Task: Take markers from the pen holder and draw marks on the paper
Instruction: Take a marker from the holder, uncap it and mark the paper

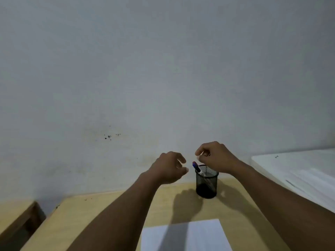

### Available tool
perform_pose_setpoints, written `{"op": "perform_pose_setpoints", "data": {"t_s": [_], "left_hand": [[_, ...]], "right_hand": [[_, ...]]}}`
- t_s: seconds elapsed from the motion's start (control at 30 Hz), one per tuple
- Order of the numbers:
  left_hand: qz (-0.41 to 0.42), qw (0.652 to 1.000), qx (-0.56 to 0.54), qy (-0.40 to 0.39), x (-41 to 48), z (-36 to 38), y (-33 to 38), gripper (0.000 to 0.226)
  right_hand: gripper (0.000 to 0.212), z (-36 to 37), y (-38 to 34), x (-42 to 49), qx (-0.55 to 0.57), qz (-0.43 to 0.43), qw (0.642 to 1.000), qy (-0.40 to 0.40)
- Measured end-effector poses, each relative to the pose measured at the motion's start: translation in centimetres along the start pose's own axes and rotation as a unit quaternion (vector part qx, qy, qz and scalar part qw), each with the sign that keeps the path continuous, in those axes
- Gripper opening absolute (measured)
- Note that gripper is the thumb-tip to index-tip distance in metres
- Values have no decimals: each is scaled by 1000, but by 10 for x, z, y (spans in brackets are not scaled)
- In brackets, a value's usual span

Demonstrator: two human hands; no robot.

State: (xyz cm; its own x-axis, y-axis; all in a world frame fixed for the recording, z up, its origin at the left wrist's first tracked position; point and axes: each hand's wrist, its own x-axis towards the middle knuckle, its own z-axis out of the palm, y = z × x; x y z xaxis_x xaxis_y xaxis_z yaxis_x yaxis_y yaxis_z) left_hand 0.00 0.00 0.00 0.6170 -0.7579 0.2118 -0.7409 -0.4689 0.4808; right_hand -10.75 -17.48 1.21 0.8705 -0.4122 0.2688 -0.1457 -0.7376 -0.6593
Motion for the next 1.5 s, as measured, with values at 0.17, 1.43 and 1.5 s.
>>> {"op": "perform_pose_setpoints", "data": {"t_s": [0.17, 1.43, 1.5], "left_hand": [[61, 992, 106, 17, 37, 47, 4, 34], [-144, 860, -489, 12, -64, -20, -66, 12], [-156, 859, -486, 20, -88, -14, -82, 15]], "right_hand": [[12, 6, 47, 17, -16, 44, 999, 5], [44, 103, -36, -35, 499, 242, 830, -58], [28, 126, -43, -41, 556, 232, 797, -43]]}}
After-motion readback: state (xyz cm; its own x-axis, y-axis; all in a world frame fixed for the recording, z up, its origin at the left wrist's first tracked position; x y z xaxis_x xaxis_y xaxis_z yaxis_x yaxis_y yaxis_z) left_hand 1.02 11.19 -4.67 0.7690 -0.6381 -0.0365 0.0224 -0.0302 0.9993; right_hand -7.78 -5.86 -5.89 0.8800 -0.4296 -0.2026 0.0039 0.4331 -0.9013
